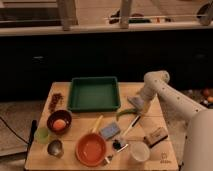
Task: Wipe tray with towel
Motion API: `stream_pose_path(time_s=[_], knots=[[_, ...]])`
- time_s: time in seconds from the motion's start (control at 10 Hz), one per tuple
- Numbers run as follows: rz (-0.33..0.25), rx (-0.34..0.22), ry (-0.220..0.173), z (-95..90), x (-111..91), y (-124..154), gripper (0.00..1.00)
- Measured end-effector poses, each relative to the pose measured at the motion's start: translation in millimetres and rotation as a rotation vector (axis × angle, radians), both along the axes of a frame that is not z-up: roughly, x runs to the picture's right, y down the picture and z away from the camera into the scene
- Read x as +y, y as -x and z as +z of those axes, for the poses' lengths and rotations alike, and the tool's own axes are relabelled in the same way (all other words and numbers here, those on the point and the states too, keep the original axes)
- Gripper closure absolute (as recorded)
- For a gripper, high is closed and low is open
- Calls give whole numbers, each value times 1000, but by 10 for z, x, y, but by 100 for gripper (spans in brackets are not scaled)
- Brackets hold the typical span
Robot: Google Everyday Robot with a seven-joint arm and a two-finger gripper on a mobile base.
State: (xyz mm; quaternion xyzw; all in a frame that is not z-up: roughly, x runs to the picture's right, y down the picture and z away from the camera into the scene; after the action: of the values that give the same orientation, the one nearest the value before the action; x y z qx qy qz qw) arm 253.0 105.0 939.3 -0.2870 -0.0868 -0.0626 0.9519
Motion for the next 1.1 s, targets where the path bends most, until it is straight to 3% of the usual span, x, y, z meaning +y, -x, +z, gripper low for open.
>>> stream_pose_path(time_s=[0.1, 0.6, 0.8, 1.1], knots=[[12, 6, 16, 39, 40, -45, 46], [30, 21, 16, 49, 37, -169, 94], [32, 24, 10, 30, 24, -194, 100], [65, 32, -30, -239, -144, -379, 100]])
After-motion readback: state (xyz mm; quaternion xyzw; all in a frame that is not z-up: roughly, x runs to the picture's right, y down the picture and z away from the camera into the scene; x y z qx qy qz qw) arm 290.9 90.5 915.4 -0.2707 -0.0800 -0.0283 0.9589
